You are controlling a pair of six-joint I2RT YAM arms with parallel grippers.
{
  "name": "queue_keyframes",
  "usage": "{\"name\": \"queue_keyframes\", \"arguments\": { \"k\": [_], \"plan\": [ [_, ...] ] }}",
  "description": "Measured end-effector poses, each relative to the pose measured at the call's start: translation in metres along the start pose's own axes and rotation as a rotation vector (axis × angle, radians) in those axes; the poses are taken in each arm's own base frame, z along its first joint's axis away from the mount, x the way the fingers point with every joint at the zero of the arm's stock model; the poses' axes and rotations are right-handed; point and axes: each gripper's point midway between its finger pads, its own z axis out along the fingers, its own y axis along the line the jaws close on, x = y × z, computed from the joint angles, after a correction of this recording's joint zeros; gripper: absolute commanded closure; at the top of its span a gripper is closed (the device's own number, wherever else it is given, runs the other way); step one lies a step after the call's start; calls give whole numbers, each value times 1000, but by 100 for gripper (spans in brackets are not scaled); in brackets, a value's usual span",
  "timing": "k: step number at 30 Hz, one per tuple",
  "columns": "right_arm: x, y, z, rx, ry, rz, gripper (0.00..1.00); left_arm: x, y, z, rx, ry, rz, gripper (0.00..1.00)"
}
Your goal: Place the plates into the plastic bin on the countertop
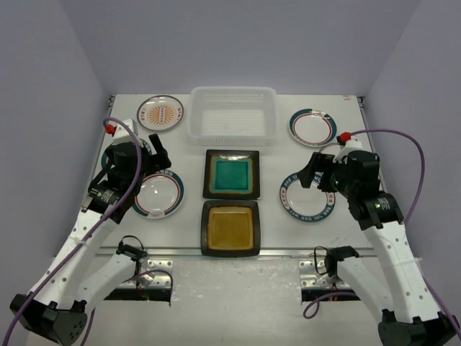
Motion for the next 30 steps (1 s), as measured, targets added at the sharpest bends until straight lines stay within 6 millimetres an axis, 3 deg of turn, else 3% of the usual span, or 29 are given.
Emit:
{"name": "queue_keyframes", "arguments": {
  "k": [6, 10, 15, 19, 23, 26, 30],
  "plan": [
    [0, 3, 2, -18, 4, 6, 1, -1, -1, -2, 10, -3, -3, 0],
    [-4, 21, 19, -113, 23, 24, 1, -3, -3, -3, 22, -9, -6, 0],
    [5, 47, 82, -250, 177, 109, 2, -3, -4, -7, 42, -20, -13, 0],
    [40, 52, 137, -267, 345, 182, 8, -1, -3, -9, 45, -27, -17, 0],
    [62, 53, 187, -270, 442, 238, 17, -2, -2, -11, 47, -33, -19, 0],
    [76, 52, 210, -269, 485, 271, 24, -2, -2, -11, 47, -33, -19, 0],
    [96, 52, 226, -270, 523, 302, 37, -2, -2, -11, 47, -33, -19, 0]
  ]
}}
